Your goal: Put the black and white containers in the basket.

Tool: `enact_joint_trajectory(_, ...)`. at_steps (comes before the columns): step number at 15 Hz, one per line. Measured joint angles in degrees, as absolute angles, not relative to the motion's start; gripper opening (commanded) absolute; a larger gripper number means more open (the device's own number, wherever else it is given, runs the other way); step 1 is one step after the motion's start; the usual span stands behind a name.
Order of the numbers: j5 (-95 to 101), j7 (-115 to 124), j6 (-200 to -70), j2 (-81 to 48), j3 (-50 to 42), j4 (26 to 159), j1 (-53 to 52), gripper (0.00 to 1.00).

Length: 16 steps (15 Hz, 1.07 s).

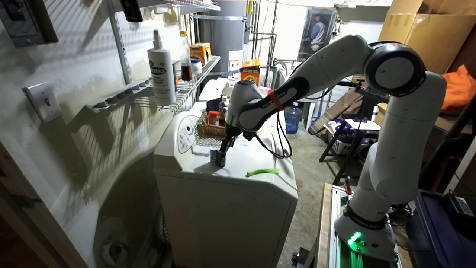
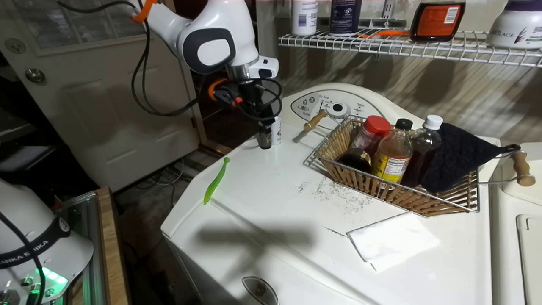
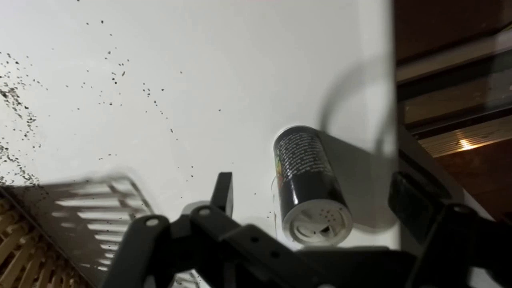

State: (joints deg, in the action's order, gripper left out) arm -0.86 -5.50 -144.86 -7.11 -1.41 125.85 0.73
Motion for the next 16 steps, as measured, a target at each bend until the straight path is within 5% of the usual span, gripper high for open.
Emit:
enact_joint_trajectory(3, 1.2, -2.8, -146.3, -8.8, -1.4, 125.0, 0.3, 1.00)
enact_joint_trajectory(6, 1.7, -1.9, -147.9, -9.7, -1.4, 124.6, 0.0, 0.66)
enact_joint_trajectory(12, 3.6, -1.0, -150.0, -10.5, -1.4, 124.2, -0.2, 0.24)
enact_joint_trajectory(16, 4.8, 1.0, -150.0, -10.3, -1.4, 124.2, -0.4, 0.20)
